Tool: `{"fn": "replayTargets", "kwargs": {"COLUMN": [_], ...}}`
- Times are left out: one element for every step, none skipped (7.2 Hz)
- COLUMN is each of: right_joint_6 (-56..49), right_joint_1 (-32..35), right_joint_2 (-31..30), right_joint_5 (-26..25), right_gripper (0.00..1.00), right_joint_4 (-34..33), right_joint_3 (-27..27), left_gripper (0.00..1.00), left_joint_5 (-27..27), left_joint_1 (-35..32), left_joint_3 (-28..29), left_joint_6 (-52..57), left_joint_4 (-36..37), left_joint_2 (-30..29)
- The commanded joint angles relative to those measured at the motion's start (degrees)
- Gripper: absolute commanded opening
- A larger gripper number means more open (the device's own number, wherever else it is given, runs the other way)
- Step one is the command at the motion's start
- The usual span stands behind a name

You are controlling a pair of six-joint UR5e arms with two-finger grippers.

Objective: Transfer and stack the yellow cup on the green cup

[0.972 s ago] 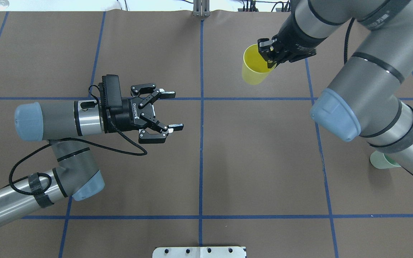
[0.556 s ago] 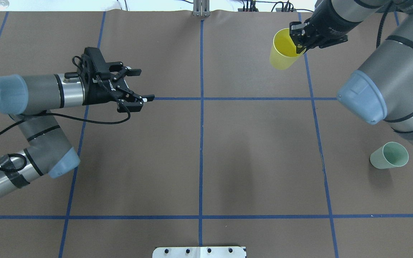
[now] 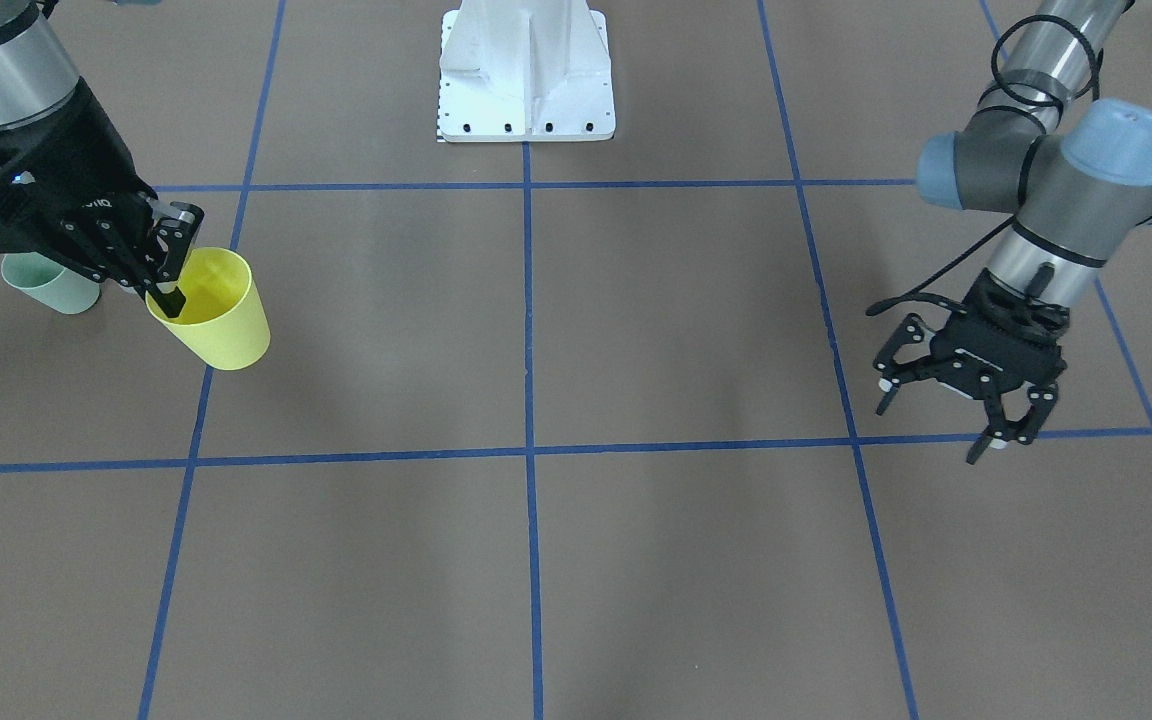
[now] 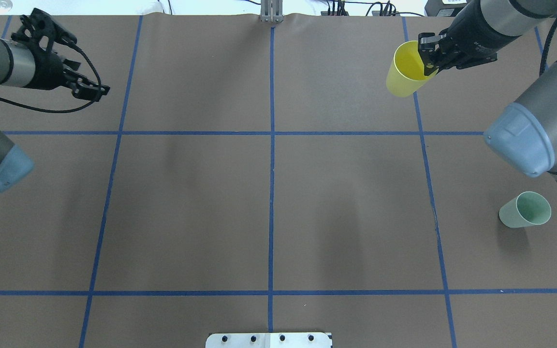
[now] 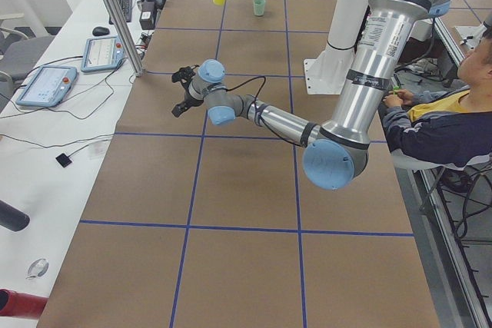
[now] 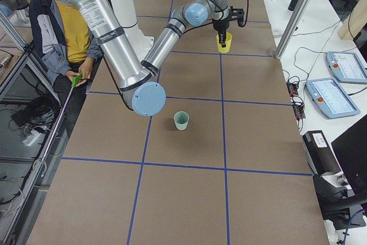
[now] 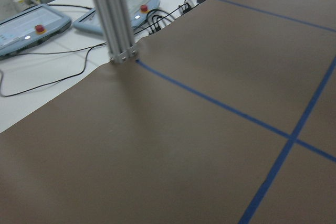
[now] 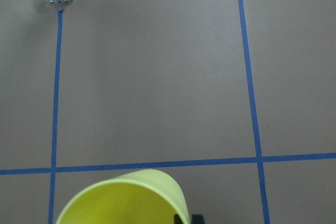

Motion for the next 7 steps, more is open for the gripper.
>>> {"fn": "replayTargets", "kwargs": {"right_joint_6": [-1.5, -1.7, -3.0, -6.5, -10.7, -17.3, -23.9], "right_joint_1": [0.8, 0.8, 1.2, 2.2, 4.3, 7.1, 9.7], "right_joint_2": [-1.0, -2.3, -4.1, -6.8, -9.3, -12.9, -17.2], "right_joint_5": [0.0, 0.1, 0.3, 0.6, 3.1, 6.9, 9.3], "right_gripper": [0.0, 0.0, 0.0, 0.0, 0.0, 0.0, 0.0], "right_joint_4": [0.3, 0.3, 0.4, 0.3, 0.3, 0.3, 0.4], "right_joint_3": [0.6, 1.8, 3.5, 5.2, 5.6, 6.3, 7.2], "left_gripper": [1.0, 1.0, 1.0, 1.0, 1.0, 1.0, 1.0], "left_joint_5": [-9.2, -11.2, -11.0, -11.4, -14.8, -15.1, -14.5], "left_joint_1": [-12.6, -17.9, -20.2, -24.4, -27.6, -28.5, -28.0], "left_joint_3": [-1.4, -2.2, -2.1, 1.3, 2.7, 1.9, 2.2], "left_joint_6": [15.5, 16.7, 16.7, 16.7, 18.0, 25.2, 26.5], "left_joint_4": [18.8, 26.0, 27.5, 29.0, 28.5, 29.1, 30.0], "left_joint_2": [1.6, 1.7, 4.7, 7.4, 8.1, 10.4, 12.0]}}
